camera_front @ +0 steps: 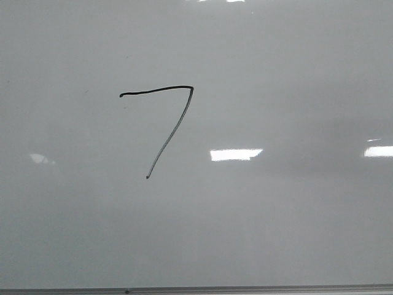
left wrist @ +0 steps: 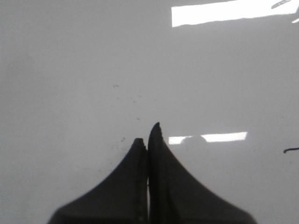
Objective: Write number 7 on whiteboard
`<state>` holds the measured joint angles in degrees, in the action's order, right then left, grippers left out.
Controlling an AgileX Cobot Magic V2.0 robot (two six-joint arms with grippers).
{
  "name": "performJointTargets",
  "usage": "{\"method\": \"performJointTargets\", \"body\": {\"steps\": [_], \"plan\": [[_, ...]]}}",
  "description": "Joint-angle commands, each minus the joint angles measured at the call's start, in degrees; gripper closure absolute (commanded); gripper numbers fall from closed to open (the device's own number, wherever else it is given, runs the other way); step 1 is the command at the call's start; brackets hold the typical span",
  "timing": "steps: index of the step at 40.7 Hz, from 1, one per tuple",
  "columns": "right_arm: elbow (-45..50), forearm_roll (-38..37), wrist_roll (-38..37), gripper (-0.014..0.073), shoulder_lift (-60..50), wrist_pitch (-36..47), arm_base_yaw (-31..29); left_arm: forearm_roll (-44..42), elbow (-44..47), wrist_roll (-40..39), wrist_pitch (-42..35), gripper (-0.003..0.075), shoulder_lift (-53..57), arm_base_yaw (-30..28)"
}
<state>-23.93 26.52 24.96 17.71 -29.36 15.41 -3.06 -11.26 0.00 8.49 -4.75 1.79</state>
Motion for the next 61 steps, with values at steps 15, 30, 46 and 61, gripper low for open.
{"method": "performJointTargets", "body": {"steps": [15,30,46,61], "plan": [[-1.5,1.28,0.33,0.0652,0.35,3.9,-0.3,4.37,11.75,0.0,-2.91,0.0741,5.9,0.36],[-1.5,1.28,0.33,0.0652,0.35,3.9,-0.3,4.37,11.85,0.0,-3.98,0.0741,5.9,0.36],[-1.5,1.28,0.33,0.0652,0.35,3.9,-0.3,4.37,11.85,0.0,-3.98,0.0741,5.9,0.36],[-1.42,0.43,0.4,0.0652,0.35,4.68,-0.37,4.37,11.85,0.0,-3.98,0.0741,5.9,0.36]]}}
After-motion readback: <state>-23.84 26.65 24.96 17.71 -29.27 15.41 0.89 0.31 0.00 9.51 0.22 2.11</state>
